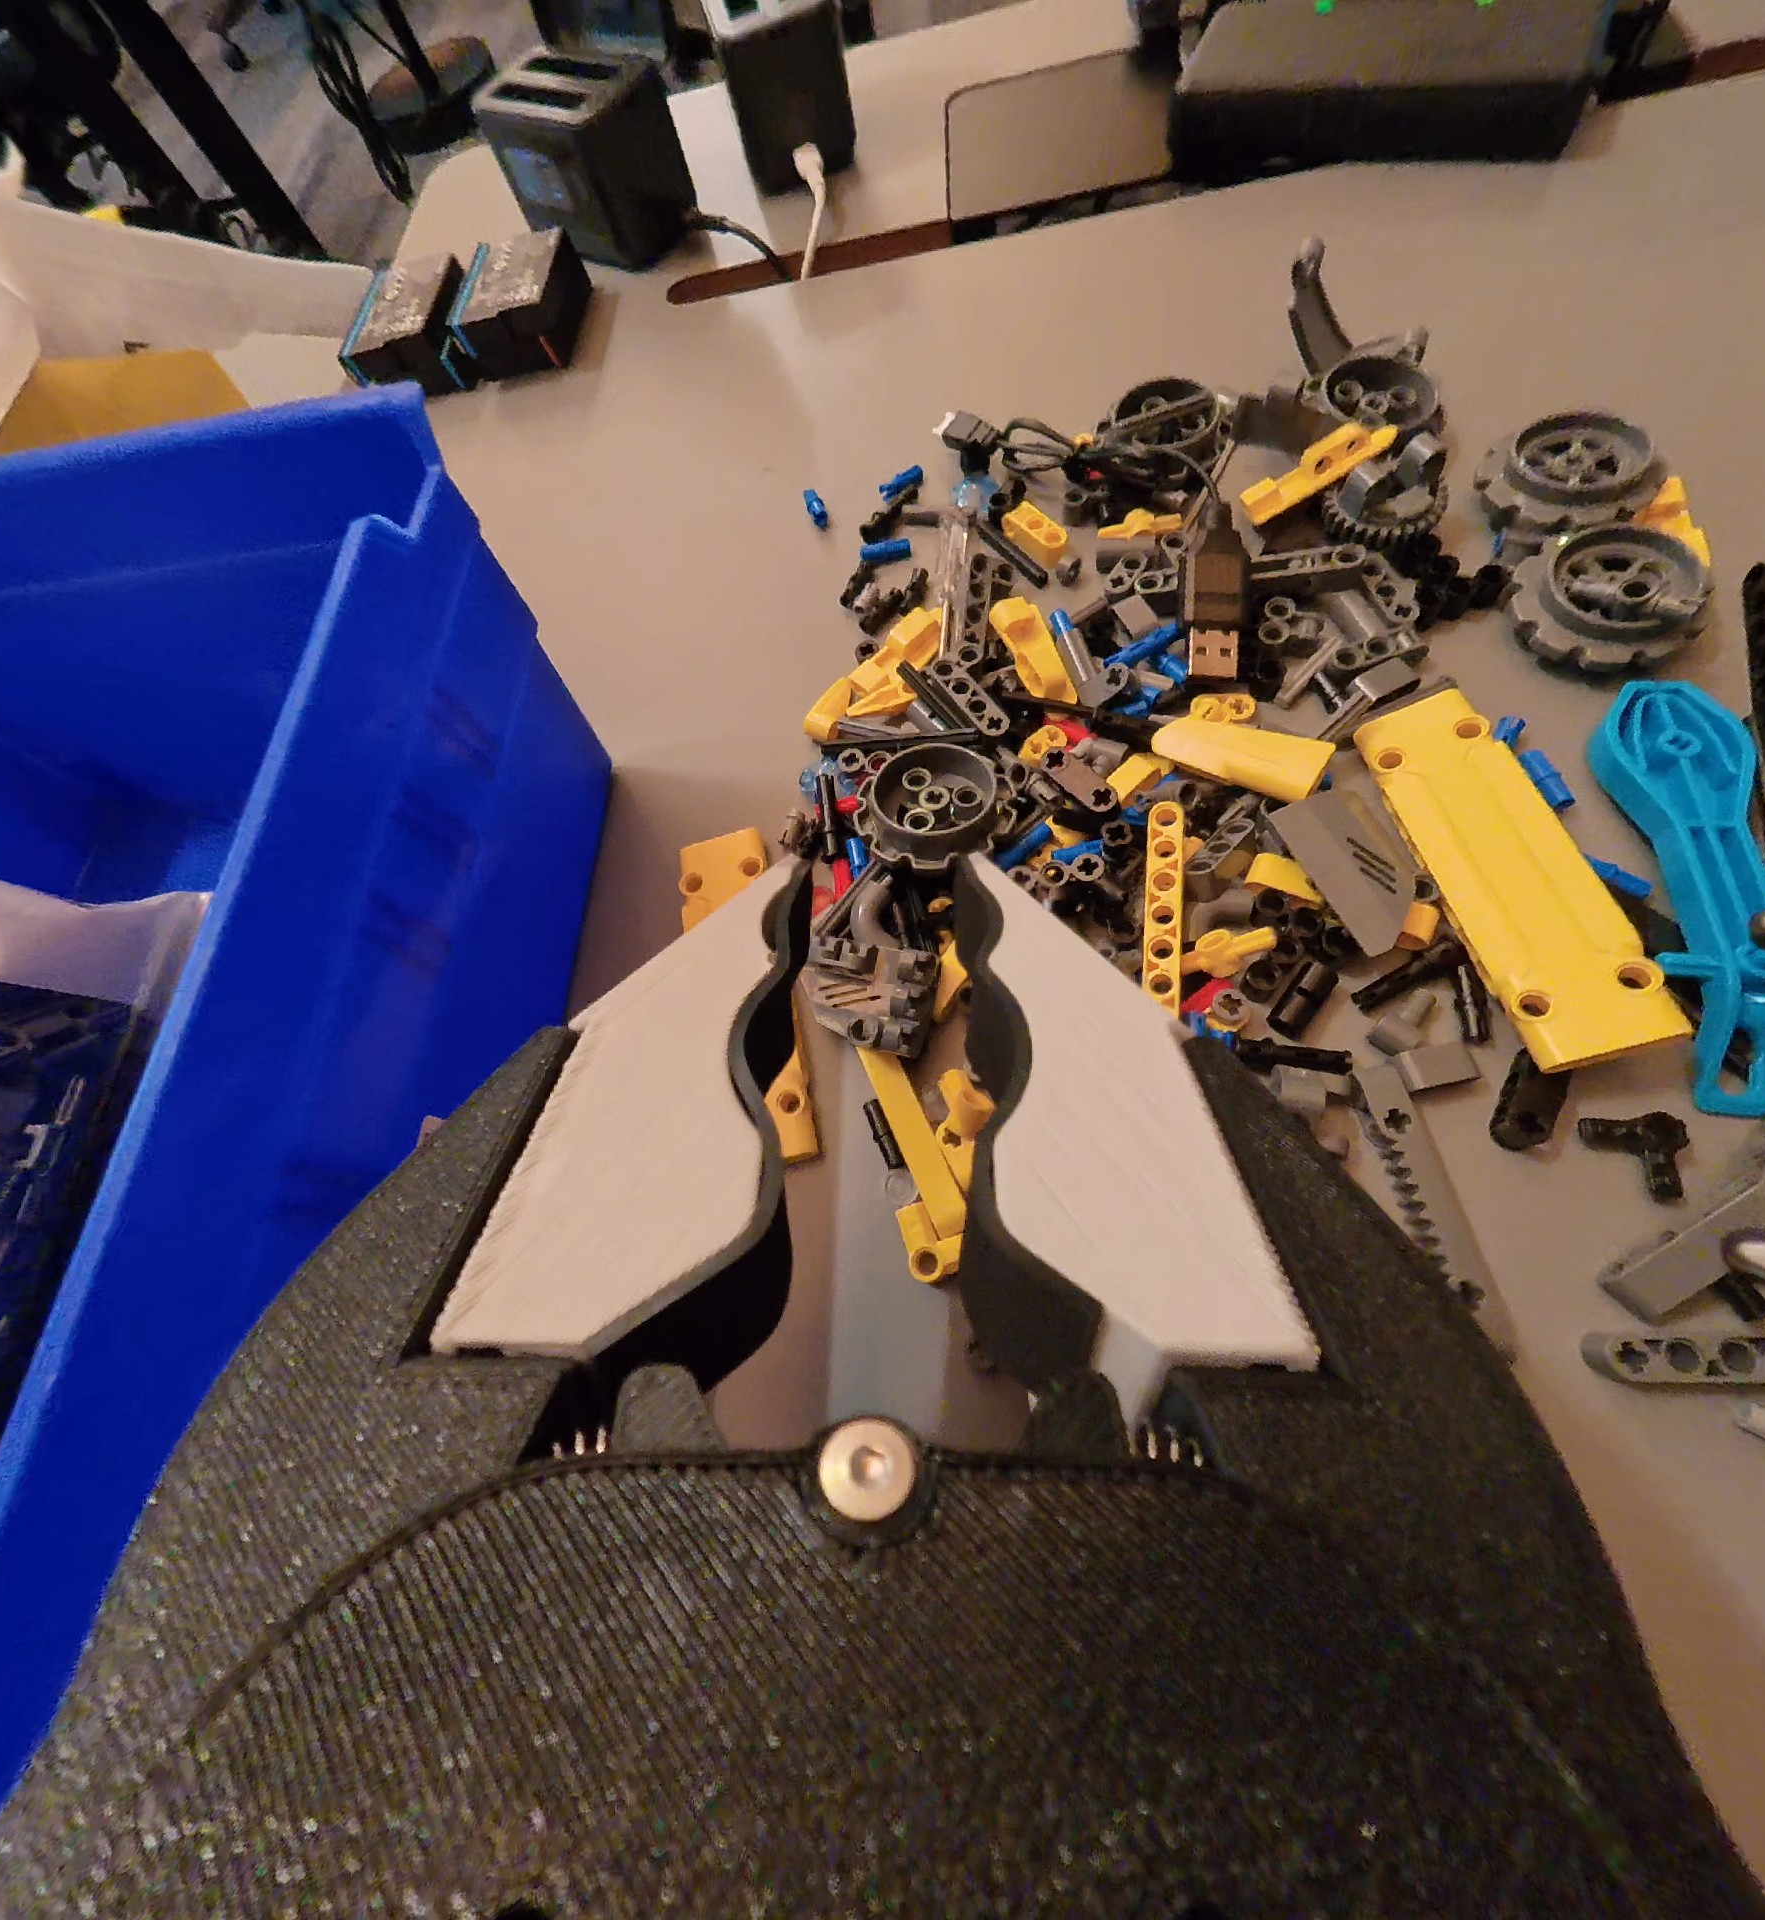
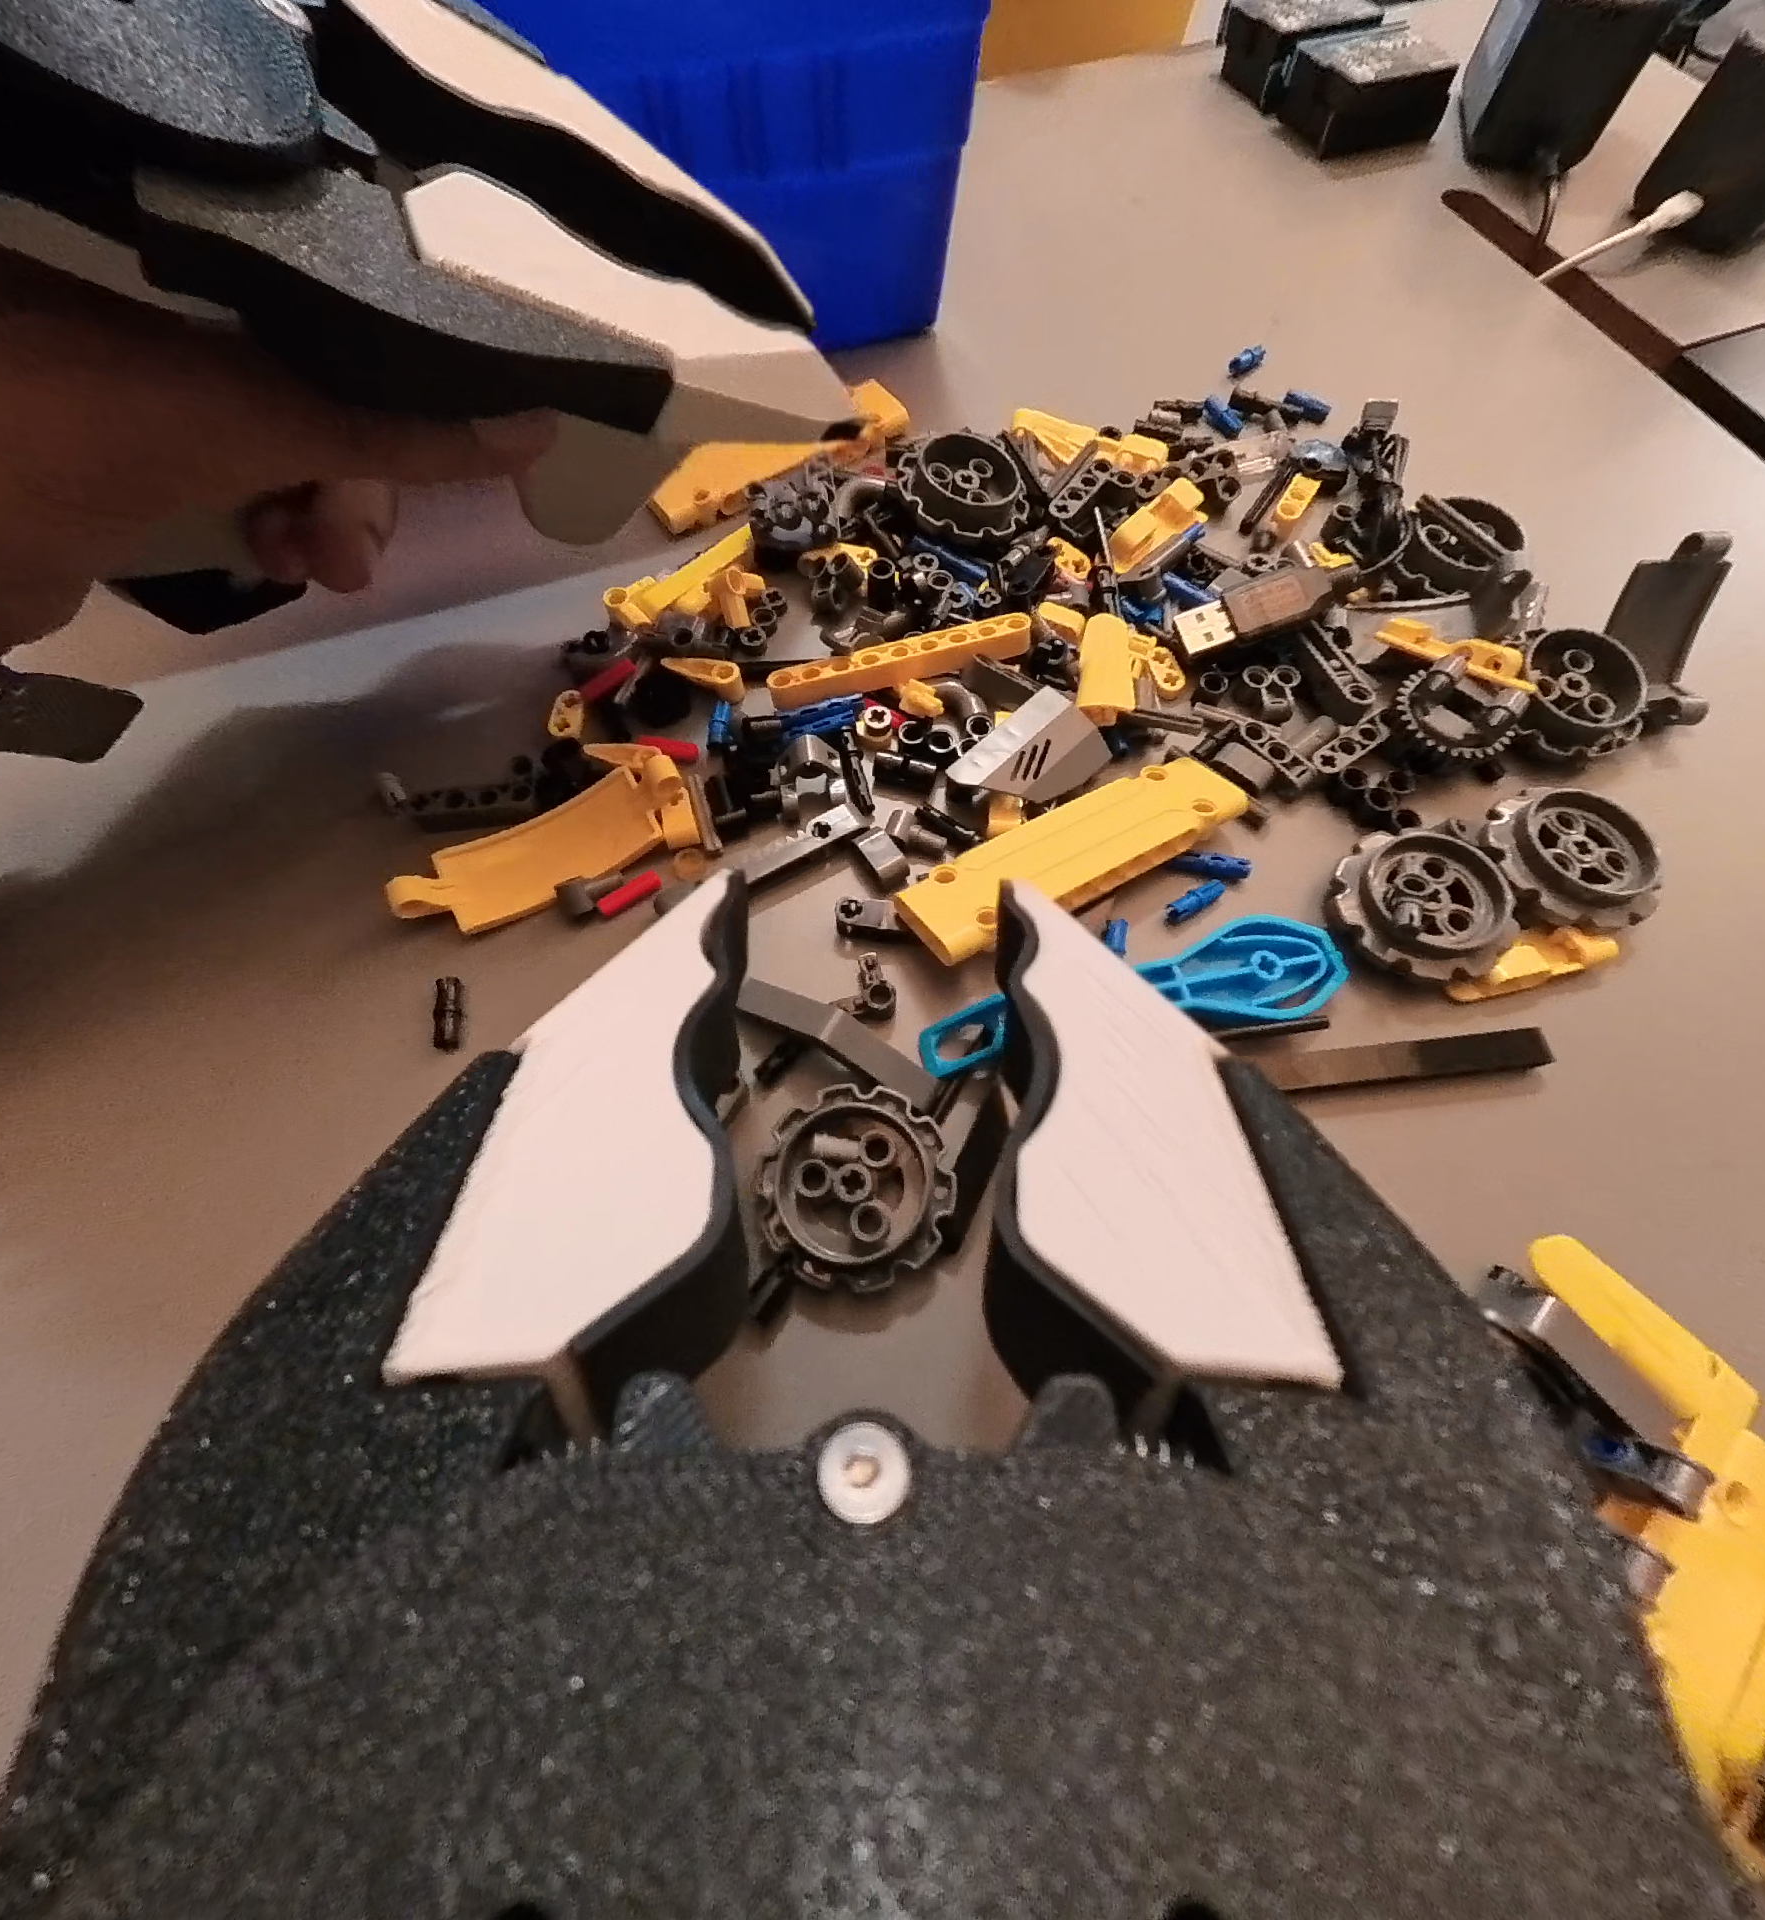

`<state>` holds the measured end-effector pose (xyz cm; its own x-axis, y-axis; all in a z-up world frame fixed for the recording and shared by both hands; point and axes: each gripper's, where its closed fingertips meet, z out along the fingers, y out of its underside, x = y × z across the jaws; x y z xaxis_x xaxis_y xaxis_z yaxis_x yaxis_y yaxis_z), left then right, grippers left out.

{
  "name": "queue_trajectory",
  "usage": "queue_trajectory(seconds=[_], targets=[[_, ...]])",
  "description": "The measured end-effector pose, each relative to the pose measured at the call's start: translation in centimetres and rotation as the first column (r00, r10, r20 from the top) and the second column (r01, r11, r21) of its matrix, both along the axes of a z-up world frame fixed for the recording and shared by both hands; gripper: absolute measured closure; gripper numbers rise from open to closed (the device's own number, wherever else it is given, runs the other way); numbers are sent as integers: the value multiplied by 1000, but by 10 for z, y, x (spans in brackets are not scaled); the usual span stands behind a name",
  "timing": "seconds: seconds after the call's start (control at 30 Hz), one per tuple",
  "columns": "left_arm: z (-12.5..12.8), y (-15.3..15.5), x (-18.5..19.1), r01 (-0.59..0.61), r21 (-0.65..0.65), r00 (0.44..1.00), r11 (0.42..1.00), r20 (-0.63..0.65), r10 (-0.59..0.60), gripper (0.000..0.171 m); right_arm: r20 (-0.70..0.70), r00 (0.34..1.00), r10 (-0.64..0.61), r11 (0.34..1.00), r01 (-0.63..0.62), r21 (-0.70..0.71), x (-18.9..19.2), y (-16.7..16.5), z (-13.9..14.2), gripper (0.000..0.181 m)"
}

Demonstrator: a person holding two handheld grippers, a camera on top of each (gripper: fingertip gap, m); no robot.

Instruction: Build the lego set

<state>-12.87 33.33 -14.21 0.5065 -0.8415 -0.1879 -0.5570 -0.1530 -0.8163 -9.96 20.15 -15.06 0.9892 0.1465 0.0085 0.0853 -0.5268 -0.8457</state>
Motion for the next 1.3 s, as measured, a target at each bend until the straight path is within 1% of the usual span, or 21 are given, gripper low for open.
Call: queue_trajectory(seconds=[0.1, 0.23, 0.3, 0.4, 0.5, 0.73, 0.8, 0.87, 0.93, 1.03, 1.13, 1.3], targets=[[8, -1, 1, -1, -13, 998, 1000, 57, 2, 147, -13, 999, 38, 999, -38, 39, -8, 0, 6, 134], [18, -2, 3, 1, -11, 994, 1000, 107, 0, 148, -83, 983, 164, 984, -157, 85, -36, -4, 12, 139], [20, -3, 4, 4, -6, 993, 1000, 115, -3, 148, -82, 979, 188, 979, -180, 93, -42, -5, 12, 140], [20, -4, 6, 5, 6, 994, 1000, 105, -6, 147, -57, 980, 190, 979, -184, 86, -41, -5, 8, 145], [20, -5, 8, 8, 22, 996, 1000, 91, -10, 148, -63, 978, 199, 977, -193, 85, -42, -5, 7, 150], [22, -9, 12, 20, 74, 998, 997, 64, -25, 148, -55, 978, 200, 979, -197, 60, -43, -5, 2, 149], [29, -9, 12, 29, 101, 995, 994, 93, -38, 149, -52, 979, 199, 980, -197, 33, -44, -4, -3, 146], [42, -5, 9, -1, 112, 986, 994, 166, -18, 154, -52, 979, 197, 980, -197, 14, -44, -4, -6, 143], [56, 3, 3, -60, 97, 965, 993, 258, 33, 171, -57, 979, 198, 980, -197, 16, -44, -4, -5, 142], [66, 10, -3, -105, 47, 934, 993, 349, 82, 171, -82, 977, 198, 980, -197, 19, -43, -4, -4, 142], [69, 15, -7, -126, 33, 921, 991, 375, 105, 171, -117, 973, 201, 980, -199, 21, -42, -4, -3, 140], [70, 17, -10, -157, 72, 925, 985, 359, 122, 171, -168, 964, 205, 979, -202, 32, -41, -4, -1, 139]])
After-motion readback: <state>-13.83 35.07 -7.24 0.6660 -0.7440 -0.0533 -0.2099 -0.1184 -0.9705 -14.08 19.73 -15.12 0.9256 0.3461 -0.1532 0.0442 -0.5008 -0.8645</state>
